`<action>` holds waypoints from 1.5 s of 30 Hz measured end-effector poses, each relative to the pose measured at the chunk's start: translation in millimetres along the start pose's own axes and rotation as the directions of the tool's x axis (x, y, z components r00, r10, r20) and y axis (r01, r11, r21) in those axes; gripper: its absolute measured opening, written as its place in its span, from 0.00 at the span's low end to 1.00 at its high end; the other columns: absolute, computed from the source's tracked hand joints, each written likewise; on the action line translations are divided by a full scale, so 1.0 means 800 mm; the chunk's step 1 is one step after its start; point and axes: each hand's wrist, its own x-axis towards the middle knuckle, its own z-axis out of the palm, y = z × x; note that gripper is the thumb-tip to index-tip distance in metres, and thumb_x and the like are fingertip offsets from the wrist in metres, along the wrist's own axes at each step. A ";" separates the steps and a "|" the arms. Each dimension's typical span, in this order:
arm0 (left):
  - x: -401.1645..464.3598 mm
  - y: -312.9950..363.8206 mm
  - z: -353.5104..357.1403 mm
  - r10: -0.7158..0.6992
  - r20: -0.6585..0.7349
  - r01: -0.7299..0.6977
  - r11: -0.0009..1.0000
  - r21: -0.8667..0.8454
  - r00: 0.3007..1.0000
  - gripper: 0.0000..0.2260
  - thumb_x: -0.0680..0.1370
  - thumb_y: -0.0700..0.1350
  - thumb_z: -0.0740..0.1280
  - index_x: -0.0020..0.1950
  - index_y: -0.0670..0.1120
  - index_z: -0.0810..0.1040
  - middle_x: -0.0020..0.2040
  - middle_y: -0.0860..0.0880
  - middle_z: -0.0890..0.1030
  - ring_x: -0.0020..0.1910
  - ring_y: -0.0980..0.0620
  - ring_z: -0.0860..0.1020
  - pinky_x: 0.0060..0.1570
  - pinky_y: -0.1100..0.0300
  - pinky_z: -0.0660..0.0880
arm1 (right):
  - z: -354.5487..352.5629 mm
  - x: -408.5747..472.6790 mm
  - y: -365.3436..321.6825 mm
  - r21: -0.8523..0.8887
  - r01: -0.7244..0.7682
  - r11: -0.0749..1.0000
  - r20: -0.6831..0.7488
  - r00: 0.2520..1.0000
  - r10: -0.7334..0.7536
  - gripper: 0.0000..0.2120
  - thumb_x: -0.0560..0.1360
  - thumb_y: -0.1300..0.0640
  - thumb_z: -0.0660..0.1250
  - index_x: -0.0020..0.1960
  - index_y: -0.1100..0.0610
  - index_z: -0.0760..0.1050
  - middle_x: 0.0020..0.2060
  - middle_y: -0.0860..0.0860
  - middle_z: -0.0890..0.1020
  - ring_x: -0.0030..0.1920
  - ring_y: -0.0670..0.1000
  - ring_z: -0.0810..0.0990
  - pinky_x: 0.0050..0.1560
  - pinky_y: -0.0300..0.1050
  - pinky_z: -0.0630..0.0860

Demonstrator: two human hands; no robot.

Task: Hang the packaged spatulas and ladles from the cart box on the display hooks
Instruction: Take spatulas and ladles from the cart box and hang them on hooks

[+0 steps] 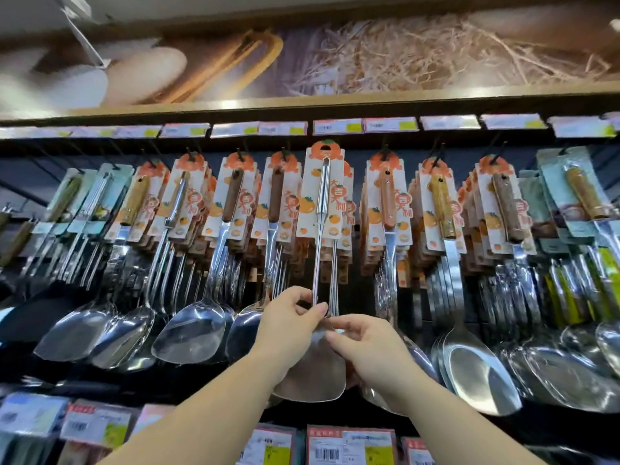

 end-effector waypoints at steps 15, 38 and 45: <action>0.040 0.007 0.026 -0.014 0.026 0.013 0.999 0.048 1.000 0.10 0.75 0.51 0.69 0.55 0.52 0.76 0.42 0.48 0.81 0.43 0.49 0.80 0.42 0.57 0.74 | -0.026 0.035 0.008 0.042 -0.009 0.999 -0.078 0.997 0.012 0.09 0.78 0.60 0.65 0.53 0.53 0.83 0.43 0.51 0.87 0.46 0.52 0.85 0.47 0.52 0.83; 0.003 -0.029 0.000 0.322 0.030 -0.308 0.870 0.384 0.946 0.20 0.72 0.55 0.71 0.61 0.50 0.75 0.58 0.50 0.77 0.59 0.49 0.73 0.62 0.53 0.70 | -0.028 0.005 0.014 -0.466 -0.032 0.884 -0.466 0.858 -0.215 0.08 0.75 0.56 0.68 0.53 0.52 0.81 0.40 0.41 0.80 0.44 0.43 0.78 0.48 0.37 0.72; -0.061 0.009 0.099 0.419 0.198 -0.461 0.837 0.294 0.886 0.18 0.72 0.56 0.69 0.58 0.49 0.77 0.55 0.47 0.79 0.57 0.45 0.75 0.59 0.51 0.69 | -0.106 -0.073 0.016 -0.650 -0.245 0.719 -0.525 0.829 -0.193 0.10 0.74 0.54 0.69 0.55 0.52 0.81 0.48 0.47 0.84 0.50 0.49 0.81 0.55 0.47 0.77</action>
